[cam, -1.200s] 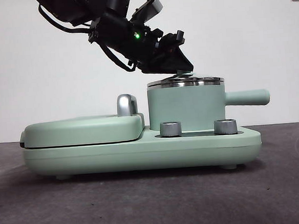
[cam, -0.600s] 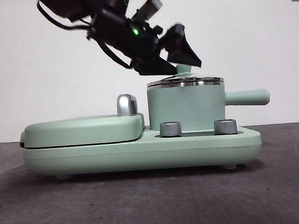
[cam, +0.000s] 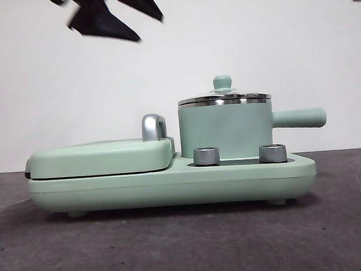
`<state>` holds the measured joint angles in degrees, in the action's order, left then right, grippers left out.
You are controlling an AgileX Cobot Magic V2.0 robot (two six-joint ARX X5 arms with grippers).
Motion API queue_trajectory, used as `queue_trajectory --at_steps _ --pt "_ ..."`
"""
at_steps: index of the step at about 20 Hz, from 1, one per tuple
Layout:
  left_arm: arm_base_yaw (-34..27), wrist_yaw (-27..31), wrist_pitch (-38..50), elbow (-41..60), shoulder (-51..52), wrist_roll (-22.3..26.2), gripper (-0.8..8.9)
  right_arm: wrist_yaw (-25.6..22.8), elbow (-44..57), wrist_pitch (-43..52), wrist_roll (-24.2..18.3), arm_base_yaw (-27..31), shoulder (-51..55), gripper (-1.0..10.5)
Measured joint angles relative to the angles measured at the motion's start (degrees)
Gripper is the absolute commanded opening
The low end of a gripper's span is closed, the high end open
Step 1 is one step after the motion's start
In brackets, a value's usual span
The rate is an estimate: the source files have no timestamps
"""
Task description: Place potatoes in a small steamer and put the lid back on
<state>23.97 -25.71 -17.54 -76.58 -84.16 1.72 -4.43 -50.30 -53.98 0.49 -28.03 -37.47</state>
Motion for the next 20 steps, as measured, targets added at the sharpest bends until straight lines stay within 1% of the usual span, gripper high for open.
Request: queue_trajectory --at_steps 2,7,10,12,15,19,20 --pt "-1.2 0.0 0.2 5.1 5.6 -0.5 3.29 0.0 0.0 0.0 0.0 0.0 0.0 2.7" --pt "-3.3 0.0 -0.3 21.7 19.3 -3.6 3.3 0.1 0.0 0.0 0.0 0.0 0.0 2.7" --pt "-4.4 0.3 -0.7 28.7 27.1 -6.0 3.3 1.5 0.0 0.0 0.0 0.0 0.0 2.7" --pt "-4.9 0.5 -3.1 31.5 31.1 -6.8 3.29 1.9 0.0 -0.1 0.0 0.0 0.0 2.7" --pt "-5.4 1.6 -8.5 32.3 35.3 -7.1 3.3 1.9 0.0 -0.5 0.0 0.0 0.0 2.7" --pt "-5.5 1.5 -10.2 32.3 36.2 -7.2 3.3 1.9 0.0 -0.5 0.0 0.0 0.0 2.7" --pt "-5.5 1.5 -10.4 32.3 36.2 -7.3 2.7 1.9 0.0 -0.4 0.0 0.0 0.0 2.4"
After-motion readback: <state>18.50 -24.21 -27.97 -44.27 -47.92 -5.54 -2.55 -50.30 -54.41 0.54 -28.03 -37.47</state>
